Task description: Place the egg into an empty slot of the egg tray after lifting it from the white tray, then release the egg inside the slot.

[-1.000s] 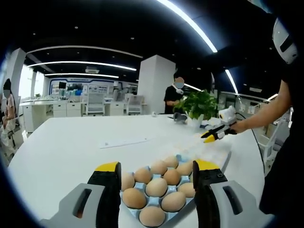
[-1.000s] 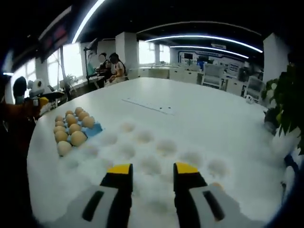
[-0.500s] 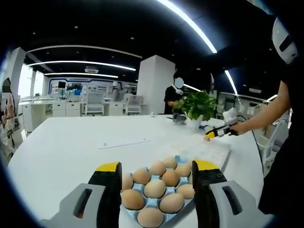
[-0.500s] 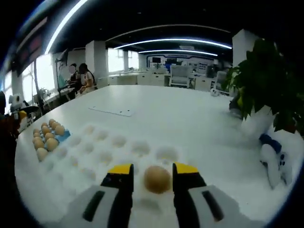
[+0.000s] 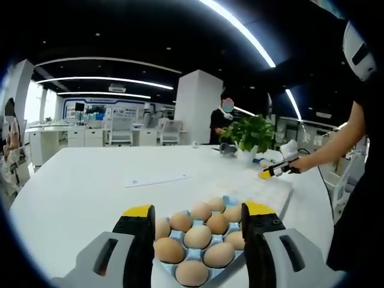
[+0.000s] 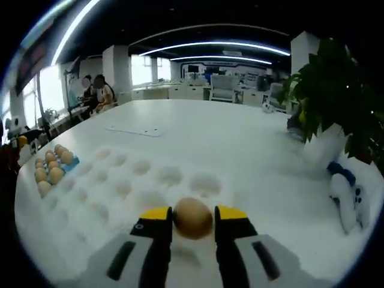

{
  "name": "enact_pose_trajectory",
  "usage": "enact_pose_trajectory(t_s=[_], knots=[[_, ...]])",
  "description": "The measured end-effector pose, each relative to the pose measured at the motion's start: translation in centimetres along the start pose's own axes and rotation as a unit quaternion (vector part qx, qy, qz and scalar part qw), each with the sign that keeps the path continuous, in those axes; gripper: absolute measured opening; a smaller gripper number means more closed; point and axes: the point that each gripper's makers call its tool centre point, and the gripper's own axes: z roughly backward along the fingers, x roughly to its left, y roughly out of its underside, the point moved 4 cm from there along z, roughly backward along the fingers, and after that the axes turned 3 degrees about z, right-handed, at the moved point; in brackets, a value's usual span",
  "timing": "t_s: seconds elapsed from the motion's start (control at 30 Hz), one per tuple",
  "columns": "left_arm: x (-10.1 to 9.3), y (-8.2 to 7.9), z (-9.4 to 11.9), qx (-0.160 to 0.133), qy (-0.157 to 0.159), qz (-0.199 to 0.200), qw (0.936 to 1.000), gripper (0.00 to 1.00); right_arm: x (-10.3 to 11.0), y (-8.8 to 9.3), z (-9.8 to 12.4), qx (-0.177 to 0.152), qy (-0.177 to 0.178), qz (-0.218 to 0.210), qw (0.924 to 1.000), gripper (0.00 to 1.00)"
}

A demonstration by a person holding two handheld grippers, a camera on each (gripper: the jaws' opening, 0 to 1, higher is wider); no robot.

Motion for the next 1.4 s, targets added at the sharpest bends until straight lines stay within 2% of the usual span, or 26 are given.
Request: enact_pose_trajectory(t_s=[0.23, 0.27, 0.5, 0.53, 0.67, 0.83, 1.03, 1.4], knots=[[0.1, -0.1, 0.0, -0.002, -0.003, -0.002, 1.0, 0.58, 0.2, -0.6, 0.2, 0.006, 0.012, 0.024, 0.9996, 0.24], [0.2, -0.1, 0.0, -0.002, -0.003, -0.002, 1.0, 0.58, 0.3, -0.8, 0.4, 0.006, 0.012, 0.039, 0.9991, 0.24], [0.1, 0.2, 0.1, 0.0, -0.002, -0.001, 1.0, 0.59, 1.4, -2.8, 1.0, -0.025, -0.014, 0.035, 0.999, 0.24], [0.1, 0.2, 0.1, 0.001, -0.001, -0.001, 1.0, 0.59, 2.0, -3.2, 1.0, -0.032, -0.03, 0.023, 0.9988, 0.24], [0.0, 0.3, 0.0, 0.001, -0.001, 0.0, 1.0, 0.59, 4.0, -4.1, 0.9, -0.043, -0.051, 0.023, 0.9975, 0.24], [-0.1, 0.4, 0.0, 0.003, 0.0, 0.001, 1.0, 0.58, 7.7, -5.6, -0.2, -0.059, -0.1, 0.033, 0.9927, 0.24], [0.1, 0.3, 0.2, 0.0, -0.002, 0.003, 1.0, 0.58, 11.7, -7.1, -1.5, -0.071, -0.155, 0.046, 0.9843, 0.24], [0.1, 0.5, 0.4, 0.004, -0.003, 0.003, 1.0, 0.57, 18.3, -7.8, -3.6, -0.068, -0.242, 0.058, 0.9661, 0.24]])
